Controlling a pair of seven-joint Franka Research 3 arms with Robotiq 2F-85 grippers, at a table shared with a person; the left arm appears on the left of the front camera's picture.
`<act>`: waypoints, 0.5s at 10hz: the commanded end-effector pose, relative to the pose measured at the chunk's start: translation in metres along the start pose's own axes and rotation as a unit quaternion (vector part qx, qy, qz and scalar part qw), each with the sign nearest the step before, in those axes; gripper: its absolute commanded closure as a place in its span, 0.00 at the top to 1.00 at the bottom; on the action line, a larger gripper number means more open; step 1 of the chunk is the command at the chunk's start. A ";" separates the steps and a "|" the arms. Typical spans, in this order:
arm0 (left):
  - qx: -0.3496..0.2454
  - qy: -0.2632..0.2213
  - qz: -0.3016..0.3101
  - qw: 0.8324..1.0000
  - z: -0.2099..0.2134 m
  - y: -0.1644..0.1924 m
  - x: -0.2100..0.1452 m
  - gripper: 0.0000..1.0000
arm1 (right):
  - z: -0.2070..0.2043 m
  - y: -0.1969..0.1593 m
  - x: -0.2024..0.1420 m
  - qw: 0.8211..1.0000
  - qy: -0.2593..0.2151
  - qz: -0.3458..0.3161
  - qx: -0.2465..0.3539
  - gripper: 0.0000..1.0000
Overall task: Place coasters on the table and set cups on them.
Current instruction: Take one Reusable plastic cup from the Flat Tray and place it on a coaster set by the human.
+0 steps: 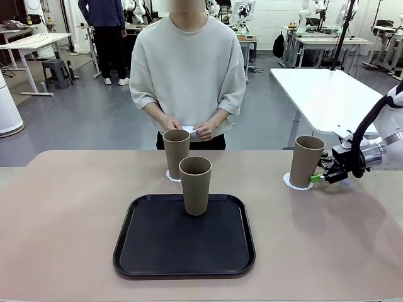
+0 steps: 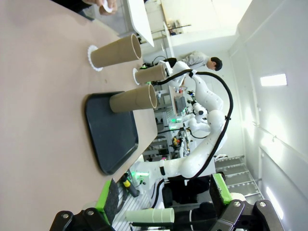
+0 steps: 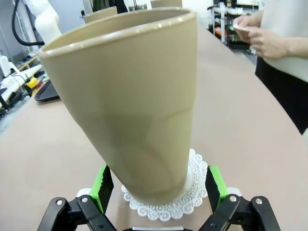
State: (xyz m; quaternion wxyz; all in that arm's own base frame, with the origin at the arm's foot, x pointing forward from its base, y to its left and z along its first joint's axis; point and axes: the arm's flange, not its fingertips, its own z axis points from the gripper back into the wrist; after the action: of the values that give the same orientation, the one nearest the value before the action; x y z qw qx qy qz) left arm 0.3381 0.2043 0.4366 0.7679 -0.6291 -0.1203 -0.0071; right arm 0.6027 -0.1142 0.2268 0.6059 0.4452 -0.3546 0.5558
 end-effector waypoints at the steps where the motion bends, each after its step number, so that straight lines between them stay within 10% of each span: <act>1: 0.005 -0.006 -0.002 1.000 0.000 -0.001 -0.001 1.00 | 0.009 0.003 0.008 0.999 0.041 -0.018 -0.010 1.00; 5: 0.005 -0.006 -0.002 1.000 0.000 -0.001 -0.001 1.00 | 0.068 0.013 0.015 0.994 0.062 -0.032 -0.087 1.00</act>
State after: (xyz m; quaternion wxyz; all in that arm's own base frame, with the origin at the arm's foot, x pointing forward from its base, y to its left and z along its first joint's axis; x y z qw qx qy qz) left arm 0.3382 0.2042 0.4365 0.7680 -0.6291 -0.1202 -0.0072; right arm 0.6037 -0.1644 0.2580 0.6612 0.3756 -0.3508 0.5465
